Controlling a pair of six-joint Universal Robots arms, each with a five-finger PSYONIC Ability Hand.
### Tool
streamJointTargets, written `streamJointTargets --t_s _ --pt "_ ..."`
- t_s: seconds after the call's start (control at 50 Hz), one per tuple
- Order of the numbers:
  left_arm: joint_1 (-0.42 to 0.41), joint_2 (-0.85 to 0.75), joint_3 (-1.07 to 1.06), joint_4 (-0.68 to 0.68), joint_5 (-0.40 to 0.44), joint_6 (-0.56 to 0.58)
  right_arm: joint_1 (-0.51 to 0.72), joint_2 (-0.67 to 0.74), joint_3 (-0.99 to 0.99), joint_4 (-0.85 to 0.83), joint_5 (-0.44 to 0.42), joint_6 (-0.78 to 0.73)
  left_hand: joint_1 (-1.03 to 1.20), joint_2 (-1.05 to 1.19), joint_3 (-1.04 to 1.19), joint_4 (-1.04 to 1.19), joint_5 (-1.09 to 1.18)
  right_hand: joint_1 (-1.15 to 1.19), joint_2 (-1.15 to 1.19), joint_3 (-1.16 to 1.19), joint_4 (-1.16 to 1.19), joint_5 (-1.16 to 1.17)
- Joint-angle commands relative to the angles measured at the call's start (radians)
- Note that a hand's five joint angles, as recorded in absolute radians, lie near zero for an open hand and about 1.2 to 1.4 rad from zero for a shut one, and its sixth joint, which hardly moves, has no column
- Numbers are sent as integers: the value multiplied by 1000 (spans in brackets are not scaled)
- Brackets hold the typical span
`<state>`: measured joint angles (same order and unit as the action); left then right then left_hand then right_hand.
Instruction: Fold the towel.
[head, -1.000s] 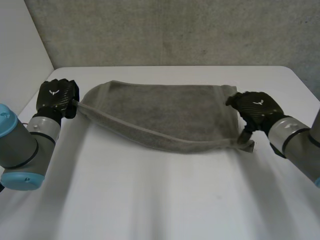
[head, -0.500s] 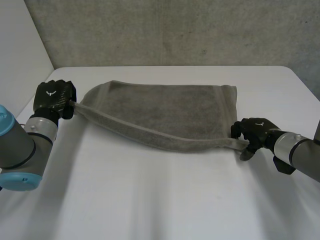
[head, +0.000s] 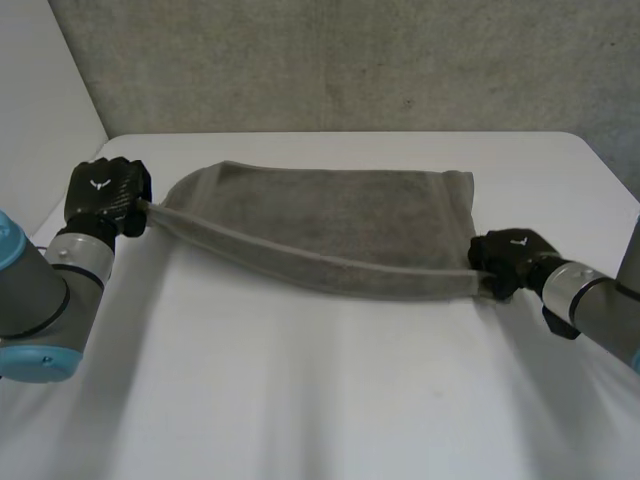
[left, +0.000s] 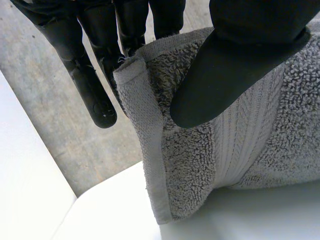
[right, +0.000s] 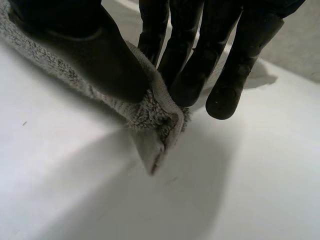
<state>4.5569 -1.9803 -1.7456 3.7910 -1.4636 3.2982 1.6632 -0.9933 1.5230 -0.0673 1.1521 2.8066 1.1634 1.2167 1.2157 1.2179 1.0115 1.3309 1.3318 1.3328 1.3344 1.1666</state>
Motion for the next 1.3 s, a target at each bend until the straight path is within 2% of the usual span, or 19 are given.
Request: streamJointTargets --t_s 0.02,0.16,0.2,0.22,0.26,0.36,0.5,0.6,0.7,0.72,0.82,0.86,0.92,0.96,0.98,1.02,1.14,1.18,1.3 --pt "-1 104 -32 -5 2 7 -54 -267 26 8 3 -7 233 180 181 178 210 65 64 63 62 55" --pt "1 256 -89 -57 20 14 -72 -482 59 100 -15 -78 233 180 181 178 210 65 64 63 62 55" --pt "1 328 -118 -114 54 23 -88 -562 81 205 -20 -236 233 180 181 178 210 65 64 63 62 55" --pt "1 328 -118 -114 54 23 -88 -562 82 205 -20 -237 233 180 181 178 210 65 64 63 62 55" --pt "4 391 -147 -180 86 50 -95 -599 95 300 -6 -448 233 180 181 178 210 65 64 63 62 55" --pt "10 440 -184 -260 114 133 -88 -630 102 376 9 -642 233 180 181 178 210 65 64 63 62 55" --pt "14 437 -181 -275 114 182 -89 -610 85 357 18 -610 233 180 181 178 210 65 64 63 62 55" --pt "13 379 -130 -266 114 189 -85 -505 25 290 32 -576 233 180 181 178 210 65 64 63 62 55" --pt "5 218 12 -258 112 190 -17 -279 -197 256 64 -553 233 180 181 178 210 65 64 63 62 55" --pt "4 160 74 -258 114 190 -17 -278 -198 256 64 -553 233 180 181 178 210 65 64 63 62 55" --pt "-13 -20 345 -269 98 187 47 -117 -434 219 159 -553 233 180 181 178 210 65 64 63 62 55" --pt "-32 -89 527 -261 94 185 88 -62 -574 79 205 -547 233 180 181 178 210 65 64 63 62 55" --pt "-35 -94 601 -255 91 181 102 -61 -609 -25 219 -541 233 180 181 178 210 65 64 63 62 55" --pt "-38 -92 711 -196 62 170 119 -74 -609 -255 239 -513 233 180 181 178 210 65 64 63 62 55" --pt "-38 -92 712 -195 62 170 119 -74 -609 -256 239 -513 233 180 181 178 210 65 64 63 62 55" --pt "-38 -83 744 -78 10 132 130 -122 -568 -415 242 -467 233 180 181 178 210 65 64 63 62 55" --pt "-26 -40 707 -13 -37 27 127 -209 -478 -399 230 -398 233 180 181 178 210 65 64 63 62 55" --pt "-13 -29 626 -40 -27 -12 118 -214 -430 -315 216 -380 233 180 181 178 210 65 64 63 62 55" --pt "1 -19 465 -68 -6 -15 116 -217 -333 -170 164 -378 233 180 181 178 210 65 64 63 62 55"
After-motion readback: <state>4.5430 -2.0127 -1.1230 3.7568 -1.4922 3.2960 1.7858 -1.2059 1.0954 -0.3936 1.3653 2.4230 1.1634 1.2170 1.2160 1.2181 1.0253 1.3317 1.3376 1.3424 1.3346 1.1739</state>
